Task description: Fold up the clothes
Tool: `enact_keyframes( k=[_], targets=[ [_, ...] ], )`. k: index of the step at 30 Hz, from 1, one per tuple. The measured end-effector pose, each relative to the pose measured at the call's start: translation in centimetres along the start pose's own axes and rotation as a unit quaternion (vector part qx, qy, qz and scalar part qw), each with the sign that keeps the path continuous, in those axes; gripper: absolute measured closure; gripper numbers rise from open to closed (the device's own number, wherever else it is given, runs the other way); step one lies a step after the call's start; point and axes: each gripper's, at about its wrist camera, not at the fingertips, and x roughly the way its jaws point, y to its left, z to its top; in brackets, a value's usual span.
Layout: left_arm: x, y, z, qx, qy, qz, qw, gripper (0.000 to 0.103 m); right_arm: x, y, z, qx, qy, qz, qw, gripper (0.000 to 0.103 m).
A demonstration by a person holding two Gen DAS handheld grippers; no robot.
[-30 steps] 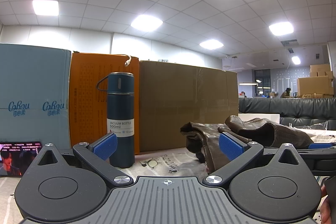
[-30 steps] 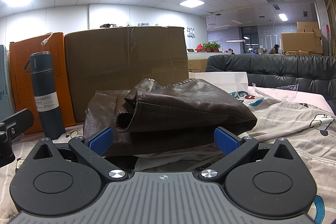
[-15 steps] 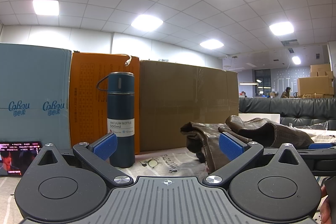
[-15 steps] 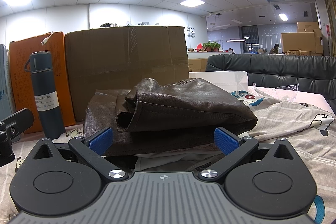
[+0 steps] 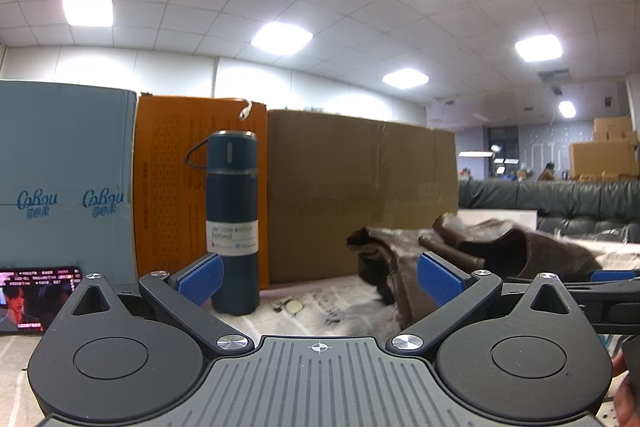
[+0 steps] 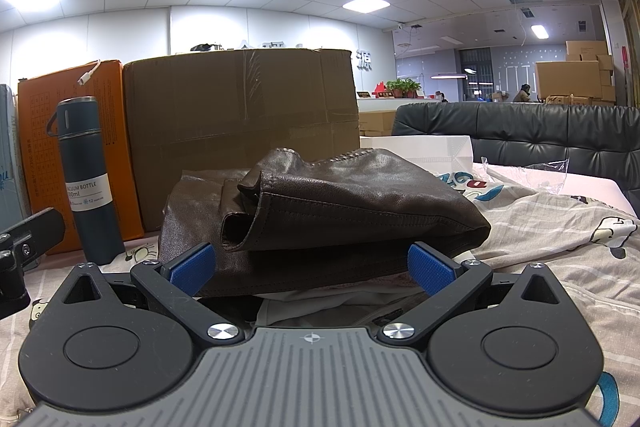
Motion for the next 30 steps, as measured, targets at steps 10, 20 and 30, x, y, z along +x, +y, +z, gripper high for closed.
enact_keyframes(
  k=[10,20,30],
  targets=[
    [3.0,-0.3,-0.9,0.014,0.142,0.019,0.9896,0.0,2.4,1.1,-0.6,-0.041,0.108,-0.01,0.993,0.0],
    [6.6,-0.6,-2.9,0.033,0.281,0.033,0.9586,0.0,4.9,1.3,-1.7,-0.057,0.187,-0.029,0.98,0.0],
    [7.0,0.2,-3.3,0.007,0.313,0.025,0.9494,0.0,5.3,1.0,-2.1,-0.052,0.212,-0.025,0.976,0.0]
  ],
)
